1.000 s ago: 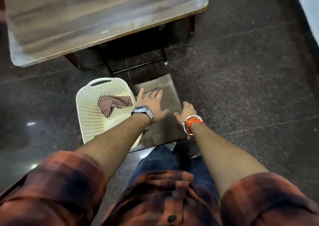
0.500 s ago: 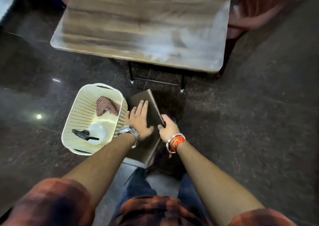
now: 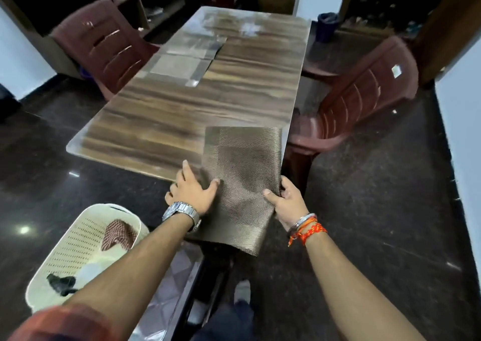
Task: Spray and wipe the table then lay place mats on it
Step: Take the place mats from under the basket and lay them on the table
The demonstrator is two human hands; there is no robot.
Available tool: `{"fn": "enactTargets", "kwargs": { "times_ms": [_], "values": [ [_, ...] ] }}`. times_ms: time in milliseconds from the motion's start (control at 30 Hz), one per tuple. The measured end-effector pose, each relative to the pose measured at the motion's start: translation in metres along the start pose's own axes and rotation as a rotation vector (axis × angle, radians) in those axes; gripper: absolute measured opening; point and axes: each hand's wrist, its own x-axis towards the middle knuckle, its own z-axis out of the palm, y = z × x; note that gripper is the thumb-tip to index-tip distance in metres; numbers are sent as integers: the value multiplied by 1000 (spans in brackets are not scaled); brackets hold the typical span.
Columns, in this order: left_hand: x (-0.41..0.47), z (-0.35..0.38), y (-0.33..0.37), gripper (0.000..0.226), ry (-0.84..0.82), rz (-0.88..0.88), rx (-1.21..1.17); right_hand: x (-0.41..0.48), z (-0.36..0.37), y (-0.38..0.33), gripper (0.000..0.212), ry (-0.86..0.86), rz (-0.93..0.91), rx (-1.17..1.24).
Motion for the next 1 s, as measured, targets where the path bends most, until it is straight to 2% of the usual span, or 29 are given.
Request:
{"fn": "enactTargets", "kwargs": {
  "times_ms": [100, 167, 300, 400, 500, 733, 1000],
  "values": [
    [39, 9, 24, 96, -107, -61, -195, 32, -13, -15, 34, 28, 4, 95],
    [58, 10, 50, 72, -116, -63, -293, 54, -25, -24, 37, 32, 0, 77],
    [84, 13, 93, 51, -104, -18, -363, 106, -54, -49, 38, 26, -28, -61],
    [103, 15, 113, 31, -81, -18, -371, 146, -73, -70, 32, 32, -87, -259],
    [120, 18, 123, 29, -79, -49, -396, 182, -88, -87, 31, 45, -122, -424],
    [162, 55, 167, 27, -81, -170, -349, 284, -113, -79, 27, 53, -115, -579],
    [196, 81, 250, 24, 90, -357, -362, 392, -140, -117, 24, -80, -180, -763]
  ]
}}
